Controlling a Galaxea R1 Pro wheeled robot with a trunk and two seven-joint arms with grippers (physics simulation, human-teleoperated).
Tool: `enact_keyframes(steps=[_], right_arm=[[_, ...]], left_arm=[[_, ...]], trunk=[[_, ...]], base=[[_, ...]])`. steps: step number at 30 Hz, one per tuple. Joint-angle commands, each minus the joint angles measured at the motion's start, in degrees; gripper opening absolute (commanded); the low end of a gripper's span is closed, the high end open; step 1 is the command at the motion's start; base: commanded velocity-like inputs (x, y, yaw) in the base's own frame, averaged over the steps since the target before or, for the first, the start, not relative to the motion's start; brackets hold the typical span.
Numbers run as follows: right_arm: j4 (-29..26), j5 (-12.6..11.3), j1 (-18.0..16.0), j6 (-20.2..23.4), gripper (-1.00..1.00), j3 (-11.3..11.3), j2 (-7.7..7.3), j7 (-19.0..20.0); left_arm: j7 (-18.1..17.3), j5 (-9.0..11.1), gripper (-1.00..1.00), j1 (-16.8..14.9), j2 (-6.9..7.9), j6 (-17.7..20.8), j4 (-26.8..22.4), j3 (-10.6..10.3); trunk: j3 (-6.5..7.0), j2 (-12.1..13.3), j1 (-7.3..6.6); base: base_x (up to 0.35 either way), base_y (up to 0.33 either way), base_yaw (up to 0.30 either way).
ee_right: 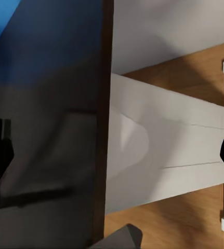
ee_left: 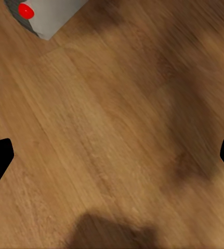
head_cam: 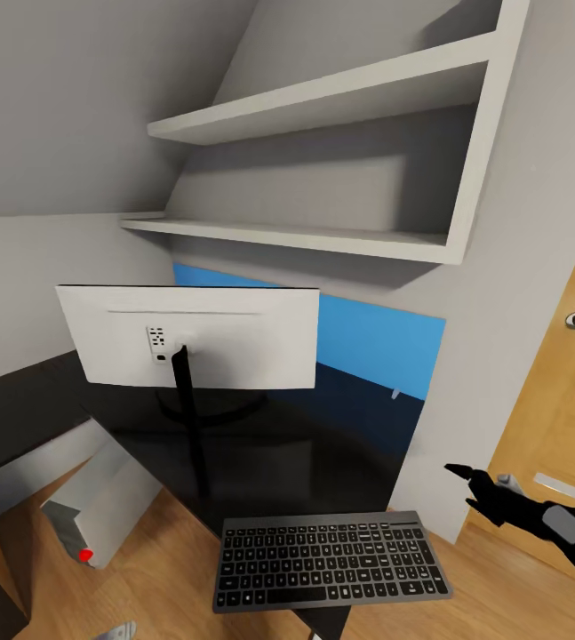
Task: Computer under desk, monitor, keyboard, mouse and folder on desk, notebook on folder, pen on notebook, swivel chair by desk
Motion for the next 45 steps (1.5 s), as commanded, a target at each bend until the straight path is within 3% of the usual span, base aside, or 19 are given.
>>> enact_keyframes(steps=[1,2,7,14,30,45], right_arm=[[0.02,-0.35,-0.04,0.21,1.00,0.48,-0.04,0.93],[0.02,0.91,-0.01,0.24,1.00,0.48,-0.05,4.42],[0.02,3.09,0.00,0.25,1.00,0.48,-0.02,7.47],[0.02,4.70,0.01,0.19,1.00,0.48,0.04,9.70],[-0.33,4.98,0.01,0.16,1.00,0.87,0.37,10.07],[-0.42,4.93,0.01,0.13,1.00,0.92,0.38,10.24]], left_arm=[[0.01,0.51,1.00,-0.02,0.02,-0.11,-0.04,-0.47],[0.00,0.50,1.00,-0.02,0.05,-0.11,-0.04,-0.48],[0.01,0.54,1.00,-0.02,0.00,-0.12,-0.04,-0.50],[0.07,0.57,1.00,-0.02,-0.02,-0.12,-0.04,-0.53],[0.13,0.57,1.00,-0.02,0.00,-0.11,-0.04,-0.44],[0.08,0.54,1.00,-0.02,0.27,0.05,-0.04,-0.45]], trunk=[[-0.07,-0.04,0.00],[-0.07,-0.04,0.00],[-0.07,-0.04,0.00],[-1.32,-2.85,1.54],[-4.26,-9.26,5.05],[-4.27,-9.26,5.05]], base=[[0.000,0.000,0.000],[0.000,0.000,0.000],[0.000,0.000,0.000],[0.000,0.000,0.000],[0.000,0.000,0.000],[0.000,0.000,0.061]])
